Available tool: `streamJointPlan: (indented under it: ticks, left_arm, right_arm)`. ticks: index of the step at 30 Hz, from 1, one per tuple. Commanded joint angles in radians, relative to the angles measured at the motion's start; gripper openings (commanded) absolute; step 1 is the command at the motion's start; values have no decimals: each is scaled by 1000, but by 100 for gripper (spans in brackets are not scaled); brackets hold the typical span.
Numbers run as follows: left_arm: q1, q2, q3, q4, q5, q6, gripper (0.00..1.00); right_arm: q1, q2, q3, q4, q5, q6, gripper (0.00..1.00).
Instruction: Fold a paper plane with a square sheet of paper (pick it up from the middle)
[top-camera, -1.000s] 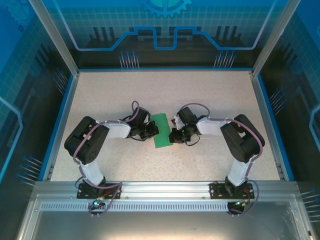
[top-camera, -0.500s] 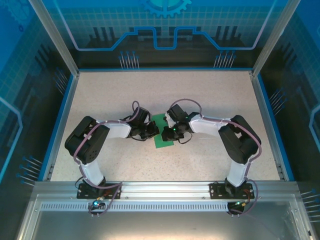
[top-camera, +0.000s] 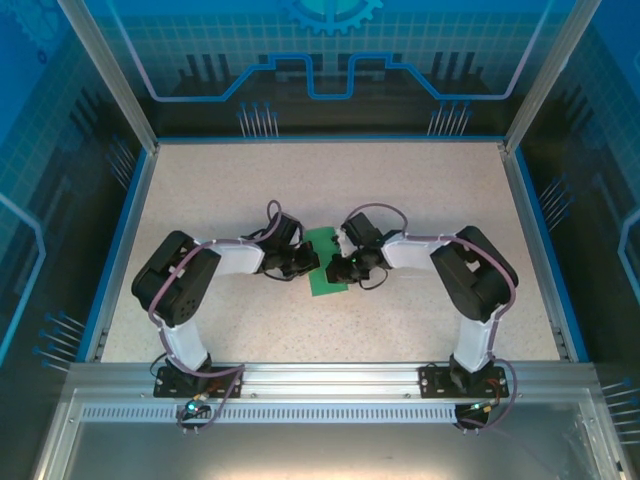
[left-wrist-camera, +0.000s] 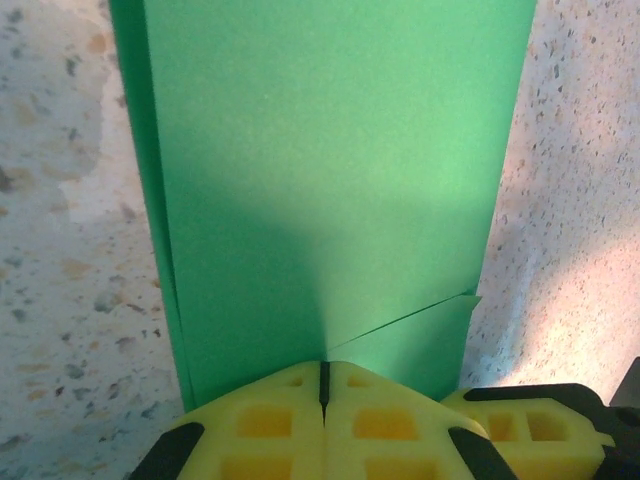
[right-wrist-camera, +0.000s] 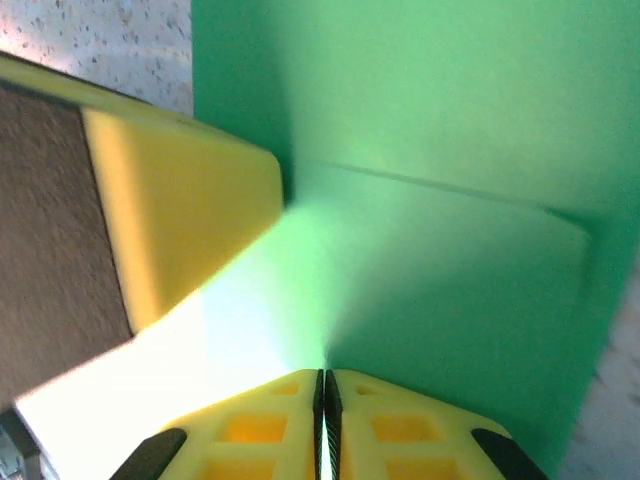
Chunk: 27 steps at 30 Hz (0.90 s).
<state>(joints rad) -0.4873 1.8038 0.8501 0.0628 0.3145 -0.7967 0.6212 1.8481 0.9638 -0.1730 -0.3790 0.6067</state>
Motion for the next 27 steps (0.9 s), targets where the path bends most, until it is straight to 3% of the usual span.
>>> streamJointPlan:
  ticks: [1, 8, 16, 20, 27]
  left_arm:
    - [4, 56, -4, -100, -102, 42, 5]
    - [5, 54, 3, -102, -100, 45, 5]
    - [1, -27, 41, -80, -20, 21, 14]
    - [-8, -84, 75, -77, 19, -35, 27]
    - [-8, -172, 8, -69, -42, -119, 39]
  right_arm:
    - [-42, -32, -119, -63, -36, 8, 14]
    - [-130, -129, -263, -35, -79, -4, 13]
    - [-131, -271, -188, -100, -5, -50, 15]
    - [-98, -231, -90, -118, 61, -79, 19]
    - [-61, -60, 115, -123, 84, -93, 20]
